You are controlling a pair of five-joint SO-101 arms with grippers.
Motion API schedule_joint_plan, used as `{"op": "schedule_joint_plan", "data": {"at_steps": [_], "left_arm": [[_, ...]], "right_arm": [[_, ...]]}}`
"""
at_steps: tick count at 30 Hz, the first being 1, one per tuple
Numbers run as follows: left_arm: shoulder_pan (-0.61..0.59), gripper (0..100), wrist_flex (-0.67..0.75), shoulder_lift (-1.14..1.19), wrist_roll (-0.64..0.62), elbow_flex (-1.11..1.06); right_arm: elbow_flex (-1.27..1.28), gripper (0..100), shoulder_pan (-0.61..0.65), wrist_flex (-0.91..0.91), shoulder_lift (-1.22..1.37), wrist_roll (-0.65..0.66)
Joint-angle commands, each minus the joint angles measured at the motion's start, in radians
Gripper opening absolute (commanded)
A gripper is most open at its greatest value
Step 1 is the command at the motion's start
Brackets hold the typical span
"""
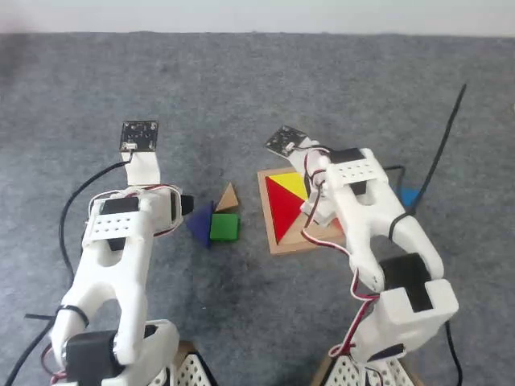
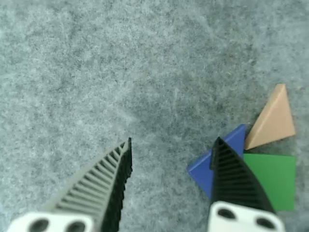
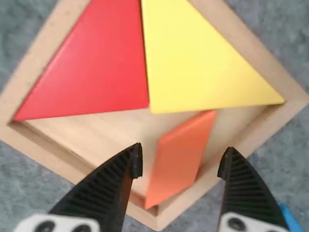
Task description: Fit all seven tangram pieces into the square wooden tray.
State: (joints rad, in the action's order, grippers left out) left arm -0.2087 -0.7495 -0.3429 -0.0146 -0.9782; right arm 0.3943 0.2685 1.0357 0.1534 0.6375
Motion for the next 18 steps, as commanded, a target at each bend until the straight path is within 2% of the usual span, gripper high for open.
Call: {"op": "schedule_joint_plan", "data": {"at_steps": [1, 10, 12, 18], "left_arm": [[0.003, 26, -0.003, -0.014, -0.005, 0.013], [0.002, 26, -0.003, -0.014, -0.005, 0.012], [0.002, 26, -0.003, -0.014, -0.005, 0.012], [0.002, 26, -0.003, -0.014, -0.005, 0.013]], "right_arm": [[-0.011, 27.0, -0.073, -0.039, -0.007, 0.009], [-0.06, 27.0, -0.134, -0.056, 0.068, 0.005], [-0.094, 27.0, -0.142, -0.053, 0.079, -0.034], [-0.109, 27.0, -0.145, 0.015, 0.09, -0.055]]}}
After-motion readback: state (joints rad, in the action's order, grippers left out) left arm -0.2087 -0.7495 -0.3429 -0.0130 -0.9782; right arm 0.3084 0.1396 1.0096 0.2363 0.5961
